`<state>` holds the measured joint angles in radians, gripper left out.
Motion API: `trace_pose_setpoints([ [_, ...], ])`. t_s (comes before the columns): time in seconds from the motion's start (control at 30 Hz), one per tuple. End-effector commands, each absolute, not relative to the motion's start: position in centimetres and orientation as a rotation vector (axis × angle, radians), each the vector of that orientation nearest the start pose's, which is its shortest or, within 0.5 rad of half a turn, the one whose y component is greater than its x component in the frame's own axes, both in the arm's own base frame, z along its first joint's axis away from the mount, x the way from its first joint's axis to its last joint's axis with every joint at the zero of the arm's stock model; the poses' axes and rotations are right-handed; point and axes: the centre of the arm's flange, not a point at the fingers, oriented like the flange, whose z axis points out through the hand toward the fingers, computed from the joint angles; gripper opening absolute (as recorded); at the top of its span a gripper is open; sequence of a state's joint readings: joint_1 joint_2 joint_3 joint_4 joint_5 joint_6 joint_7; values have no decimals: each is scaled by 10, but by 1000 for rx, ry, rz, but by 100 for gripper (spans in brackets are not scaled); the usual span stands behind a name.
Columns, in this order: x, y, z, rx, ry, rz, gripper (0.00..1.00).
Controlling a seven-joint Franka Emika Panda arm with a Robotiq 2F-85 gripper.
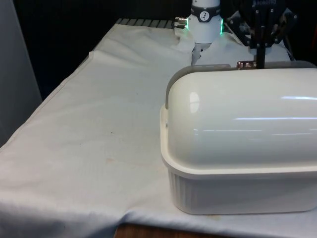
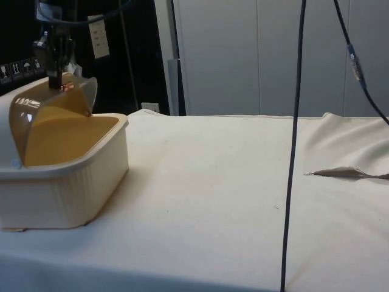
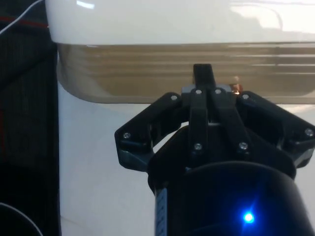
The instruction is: Open the lid, then close it.
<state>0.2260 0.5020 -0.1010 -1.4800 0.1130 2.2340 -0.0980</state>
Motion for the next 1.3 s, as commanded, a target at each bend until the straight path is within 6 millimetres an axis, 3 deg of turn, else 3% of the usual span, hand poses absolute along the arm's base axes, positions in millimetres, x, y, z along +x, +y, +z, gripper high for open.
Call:
trace_pose_setpoints([
  [0.0,710,108,411,-3048,-276,-378,0],
  [0.53,701,110,405,-3057,-288,-275,0],
  [1.27,676,130,373,-3056,-300,-16,0],
])
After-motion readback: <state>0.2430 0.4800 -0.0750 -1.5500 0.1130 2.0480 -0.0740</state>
